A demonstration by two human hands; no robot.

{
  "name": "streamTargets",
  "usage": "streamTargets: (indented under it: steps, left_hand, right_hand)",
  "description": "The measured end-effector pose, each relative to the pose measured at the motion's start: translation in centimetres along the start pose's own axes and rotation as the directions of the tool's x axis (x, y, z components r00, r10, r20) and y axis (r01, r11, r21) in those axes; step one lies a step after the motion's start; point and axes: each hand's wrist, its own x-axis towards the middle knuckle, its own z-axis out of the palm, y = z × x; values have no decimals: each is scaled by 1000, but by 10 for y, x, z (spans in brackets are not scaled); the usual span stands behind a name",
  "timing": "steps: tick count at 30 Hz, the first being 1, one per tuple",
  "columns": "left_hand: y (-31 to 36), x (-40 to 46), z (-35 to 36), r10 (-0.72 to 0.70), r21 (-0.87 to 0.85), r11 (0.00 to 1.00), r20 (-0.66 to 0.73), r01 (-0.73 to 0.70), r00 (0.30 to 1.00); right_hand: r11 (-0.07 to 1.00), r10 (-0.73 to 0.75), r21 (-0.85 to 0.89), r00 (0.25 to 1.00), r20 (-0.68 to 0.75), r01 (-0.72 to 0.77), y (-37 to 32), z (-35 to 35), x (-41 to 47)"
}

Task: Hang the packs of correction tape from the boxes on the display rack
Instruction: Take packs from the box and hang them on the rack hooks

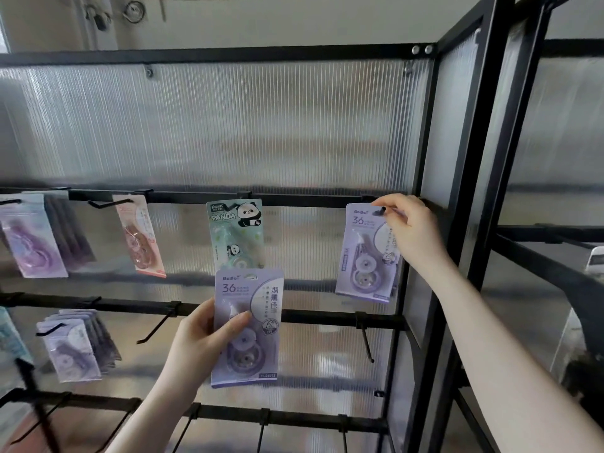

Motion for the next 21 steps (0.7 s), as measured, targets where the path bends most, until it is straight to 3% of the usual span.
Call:
streamTargets:
  steps: [6,21]
  left_hand:
    - [-1,-3,-2,-28,-15,999,12,28,1000]
    - [-4,-6,-4,-55,-18,998,62,56,997]
  right_hand:
    - [985,-92,-150,995,-38,86,0,-3,1]
    - [941,121,-336,970,211,-44,-7,-12,7]
